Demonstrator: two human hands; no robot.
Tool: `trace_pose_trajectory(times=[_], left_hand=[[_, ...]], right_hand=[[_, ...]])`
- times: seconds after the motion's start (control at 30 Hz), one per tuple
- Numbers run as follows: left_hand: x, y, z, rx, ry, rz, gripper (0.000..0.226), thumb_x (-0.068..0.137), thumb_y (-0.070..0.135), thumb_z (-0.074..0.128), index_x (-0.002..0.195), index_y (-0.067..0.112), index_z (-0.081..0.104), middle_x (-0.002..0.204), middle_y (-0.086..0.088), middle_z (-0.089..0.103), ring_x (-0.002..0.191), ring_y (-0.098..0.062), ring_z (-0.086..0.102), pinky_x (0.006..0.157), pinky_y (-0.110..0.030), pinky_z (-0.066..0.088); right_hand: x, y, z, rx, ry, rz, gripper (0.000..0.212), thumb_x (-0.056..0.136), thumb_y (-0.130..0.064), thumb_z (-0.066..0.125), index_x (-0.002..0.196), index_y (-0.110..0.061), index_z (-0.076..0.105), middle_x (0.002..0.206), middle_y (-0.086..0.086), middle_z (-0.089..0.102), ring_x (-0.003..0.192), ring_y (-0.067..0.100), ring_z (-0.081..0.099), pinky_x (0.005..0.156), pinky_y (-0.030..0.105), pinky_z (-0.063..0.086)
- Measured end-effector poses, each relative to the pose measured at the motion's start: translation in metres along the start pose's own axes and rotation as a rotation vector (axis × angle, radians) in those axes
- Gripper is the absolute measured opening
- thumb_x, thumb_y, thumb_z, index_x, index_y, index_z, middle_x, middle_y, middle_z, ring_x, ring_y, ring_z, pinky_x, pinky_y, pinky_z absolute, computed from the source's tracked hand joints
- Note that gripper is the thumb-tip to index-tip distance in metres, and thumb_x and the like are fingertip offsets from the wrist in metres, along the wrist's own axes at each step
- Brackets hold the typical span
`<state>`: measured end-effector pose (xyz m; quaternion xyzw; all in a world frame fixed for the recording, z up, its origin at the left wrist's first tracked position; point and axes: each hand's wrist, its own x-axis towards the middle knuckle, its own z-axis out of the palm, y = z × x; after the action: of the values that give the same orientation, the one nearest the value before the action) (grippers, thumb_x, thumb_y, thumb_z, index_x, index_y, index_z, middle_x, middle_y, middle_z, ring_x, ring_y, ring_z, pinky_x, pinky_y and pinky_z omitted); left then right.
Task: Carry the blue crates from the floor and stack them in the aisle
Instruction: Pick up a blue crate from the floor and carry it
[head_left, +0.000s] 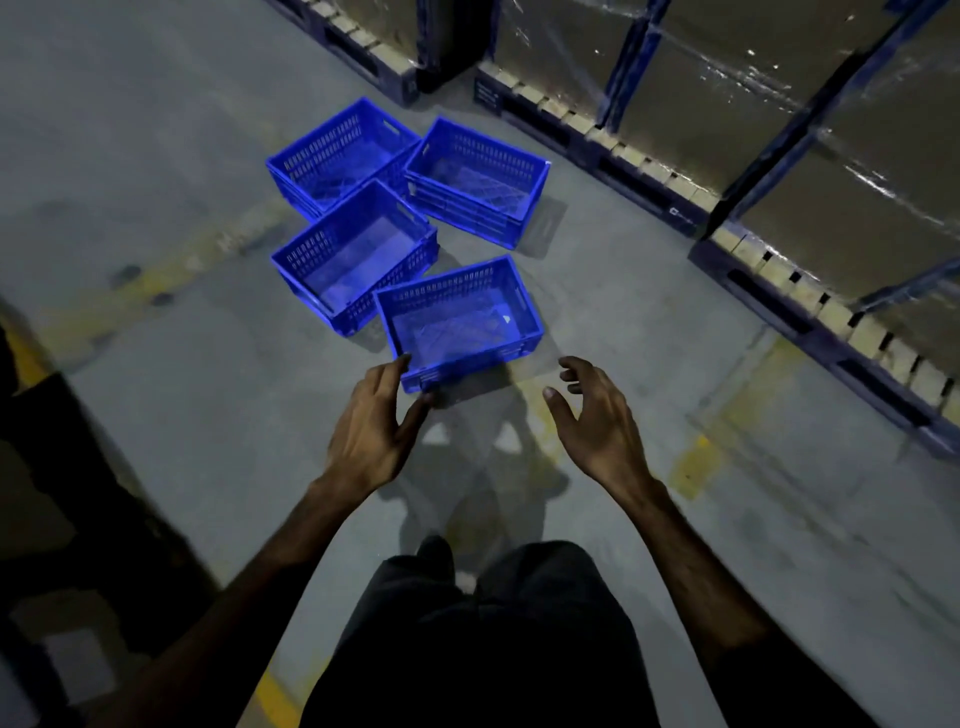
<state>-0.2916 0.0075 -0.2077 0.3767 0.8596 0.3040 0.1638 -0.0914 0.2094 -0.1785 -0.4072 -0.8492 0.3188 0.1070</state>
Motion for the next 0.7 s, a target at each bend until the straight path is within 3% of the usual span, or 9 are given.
trace_pose_trajectory(times=[0.23,0.47,0.7], left_hand=[[0.101,-0.015,0.036,-0.14,0.004,-0.254,0.063,0.099,0.055,0.054,0.152,0.023,0.041,0.144,-0.007,0.051,0.12,-0.024,0.059,0.1,-0.039,0.047],[0.202,-0.029,0.088,-0.138,0.041,-0.466,0.061,0.099,0.045,0.059,0.151,0.017,0.042,0.142,-0.013,0.053,0.116,-0.027,0.06,0.095,-0.035,0.047],[0.277,-0.081,0.155,-0.155,0.014,-0.676,0.063,0.098,0.046,0.06,0.152,0.017,0.041,0.143,-0.016,0.054,0.114,-0.031,0.063,0.096,-0.043,0.051]], right_hand=[[0.137,0.051,0.015,0.034,-0.086,0.034,0.042,0.09,-0.049,0.055,0.129,-0.034,0.05,0.122,-0.009,0.063,0.105,0.012,0.064,0.091,0.041,0.053],[0.3,0.104,0.04,-0.039,-0.261,-0.011,0.04,0.092,-0.045,0.057,0.128,-0.027,0.053,0.123,-0.003,0.063,0.112,0.021,0.062,0.091,0.041,0.052],[0.413,0.164,0.093,-0.052,-0.415,0.079,0.042,0.093,-0.038,0.062,0.131,-0.019,0.055,0.125,0.005,0.065,0.112,0.024,0.064,0.094,0.04,0.052]])
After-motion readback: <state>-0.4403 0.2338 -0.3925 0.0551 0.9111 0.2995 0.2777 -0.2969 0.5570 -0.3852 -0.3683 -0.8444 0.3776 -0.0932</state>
